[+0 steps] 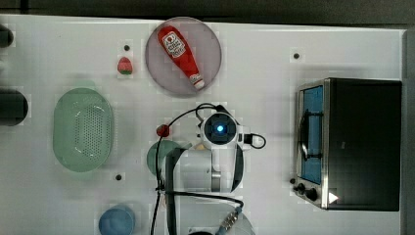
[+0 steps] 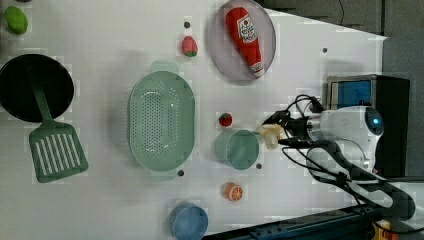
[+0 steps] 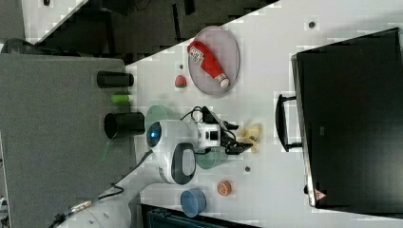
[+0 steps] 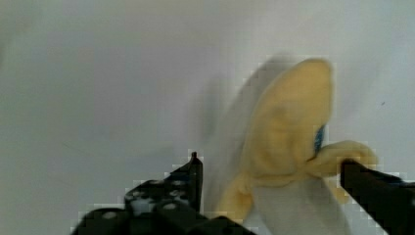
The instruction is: Pick banana from table and place on oven.
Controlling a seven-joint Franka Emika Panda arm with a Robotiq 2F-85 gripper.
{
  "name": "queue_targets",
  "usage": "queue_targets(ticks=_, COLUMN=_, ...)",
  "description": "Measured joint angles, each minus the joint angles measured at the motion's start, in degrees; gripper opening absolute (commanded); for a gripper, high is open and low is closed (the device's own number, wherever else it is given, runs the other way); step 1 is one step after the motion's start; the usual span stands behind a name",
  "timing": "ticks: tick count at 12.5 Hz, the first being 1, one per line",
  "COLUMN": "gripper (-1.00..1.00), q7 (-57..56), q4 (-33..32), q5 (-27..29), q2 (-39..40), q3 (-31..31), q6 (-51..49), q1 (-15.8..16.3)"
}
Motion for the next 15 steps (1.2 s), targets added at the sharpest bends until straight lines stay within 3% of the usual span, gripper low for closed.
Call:
queue_targets(ticks=5, gripper=-0.48, q7=0.0, q4=-2.4, q5=-0.3, q2=0.3, q3=0.7, q6=0.8, q1=0.3)
queue_targets(ticks=12, gripper=-0.50, q7=0.0, q4=-0.9, q5=1.2, q2=-9.2, q3=1.2, q6=0.1, q1=0.2)
queue_targets(ticks=15, gripper=-0.50, q7=0.0, q4=0.6, q5=0.3, q2=-20.4, q3=0.5, q6=-14.7, q1=-0.1)
